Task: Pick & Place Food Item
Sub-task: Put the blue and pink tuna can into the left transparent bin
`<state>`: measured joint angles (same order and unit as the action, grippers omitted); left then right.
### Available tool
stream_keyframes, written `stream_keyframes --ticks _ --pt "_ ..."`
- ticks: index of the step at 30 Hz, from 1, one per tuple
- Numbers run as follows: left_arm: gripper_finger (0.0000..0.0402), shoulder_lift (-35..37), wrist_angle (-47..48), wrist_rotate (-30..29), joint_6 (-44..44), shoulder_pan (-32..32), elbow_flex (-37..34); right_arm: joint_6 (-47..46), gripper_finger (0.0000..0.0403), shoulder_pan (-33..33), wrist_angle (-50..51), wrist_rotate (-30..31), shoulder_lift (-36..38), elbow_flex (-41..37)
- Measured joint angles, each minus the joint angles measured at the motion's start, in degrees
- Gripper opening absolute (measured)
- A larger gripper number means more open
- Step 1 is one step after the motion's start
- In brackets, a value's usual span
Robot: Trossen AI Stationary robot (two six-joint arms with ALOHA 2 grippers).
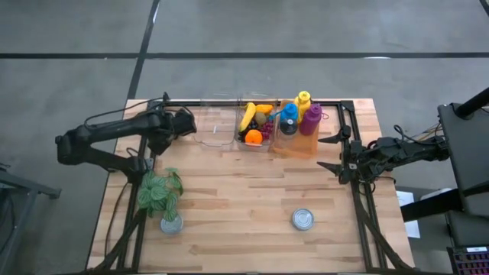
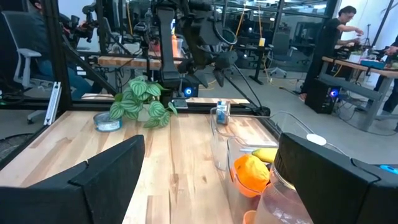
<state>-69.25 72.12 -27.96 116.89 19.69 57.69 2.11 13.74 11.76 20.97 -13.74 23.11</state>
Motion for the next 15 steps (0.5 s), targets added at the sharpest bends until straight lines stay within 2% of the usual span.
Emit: stream_keyframes --ticks 7,15 --pt "0.0278 0.04 -4.55 3.16 -5.69 4.76 -2.34 -0.14 0.0371 0.0 -0.01 0.0 0.0 0.01" --pt "0.0281 0.04 -12.89 3.49 -16.74 6.11 -3.65 -0.03 0.0371 0.0 -0.01 0.0 -0.01 -0.01"
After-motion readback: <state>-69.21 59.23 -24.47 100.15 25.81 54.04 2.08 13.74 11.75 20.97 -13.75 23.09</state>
